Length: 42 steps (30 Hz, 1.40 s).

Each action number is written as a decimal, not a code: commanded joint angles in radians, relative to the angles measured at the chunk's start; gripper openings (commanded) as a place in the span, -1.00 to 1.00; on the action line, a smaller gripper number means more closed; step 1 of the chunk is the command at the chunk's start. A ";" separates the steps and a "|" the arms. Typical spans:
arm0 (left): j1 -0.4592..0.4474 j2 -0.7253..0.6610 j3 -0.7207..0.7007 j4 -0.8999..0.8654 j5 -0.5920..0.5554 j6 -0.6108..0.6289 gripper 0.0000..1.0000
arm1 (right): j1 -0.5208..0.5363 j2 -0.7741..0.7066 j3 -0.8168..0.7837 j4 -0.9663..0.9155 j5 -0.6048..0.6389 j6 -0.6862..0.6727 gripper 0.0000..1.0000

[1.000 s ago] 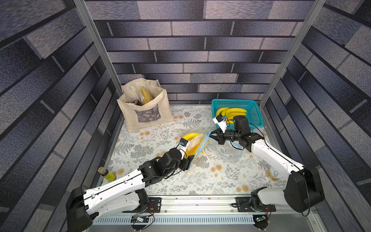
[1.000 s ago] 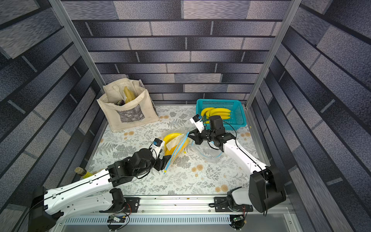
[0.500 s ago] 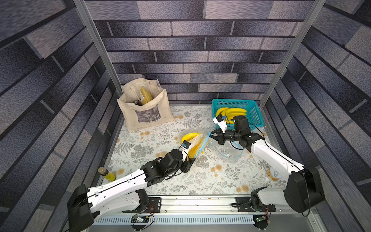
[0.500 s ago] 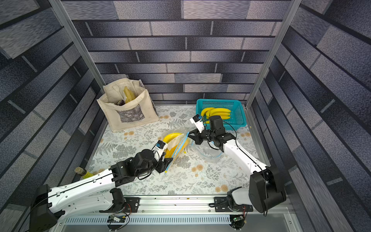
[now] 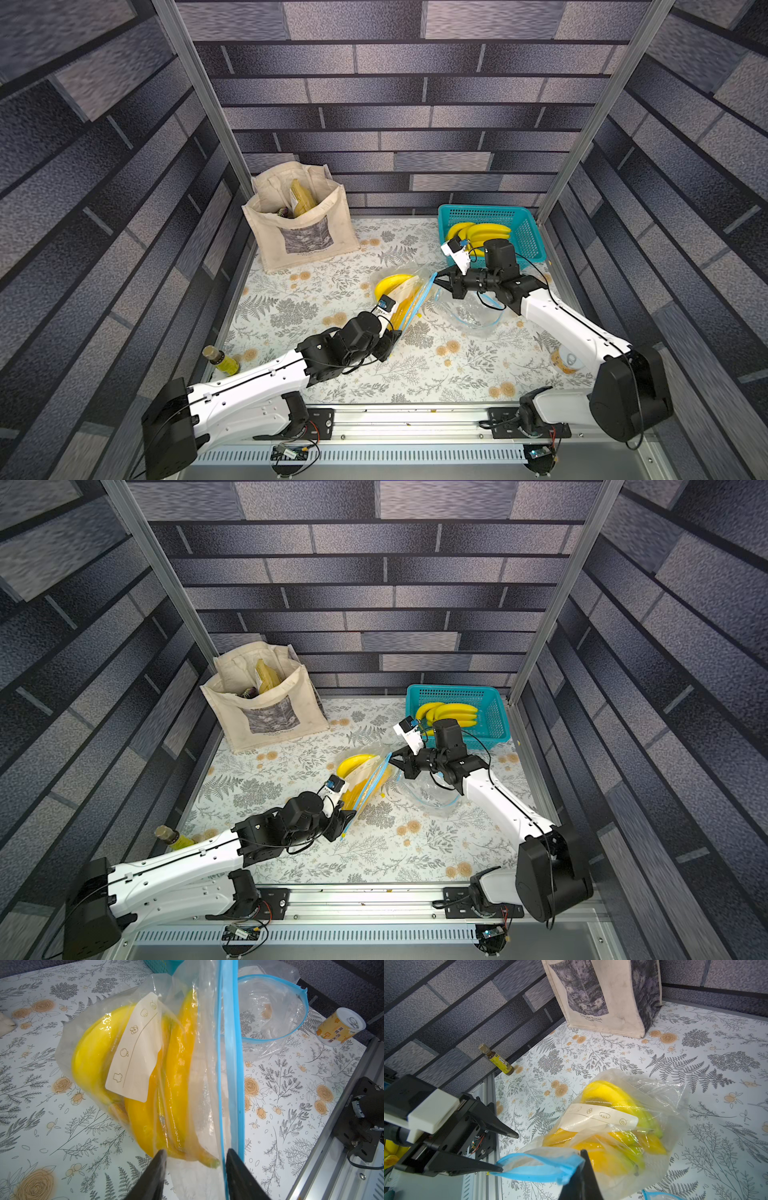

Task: Open the zip-top bag and take out the banana
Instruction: Unzip the zipper on the zipper food storage bag, then open the zipper of the food storage bag at the center of the board.

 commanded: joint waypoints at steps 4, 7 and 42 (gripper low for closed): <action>0.005 0.004 -0.028 0.004 0.016 -0.030 -0.11 | -0.005 -0.030 -0.004 0.022 0.015 0.018 -1.00; 0.003 0.001 -0.030 -0.007 0.022 -0.040 -0.14 | -0.004 -0.033 -0.006 0.023 0.029 0.018 -1.00; -0.074 0.187 0.099 -0.026 -0.274 -0.127 -1.00 | 0.163 -0.476 -0.204 -0.320 0.366 0.193 -0.01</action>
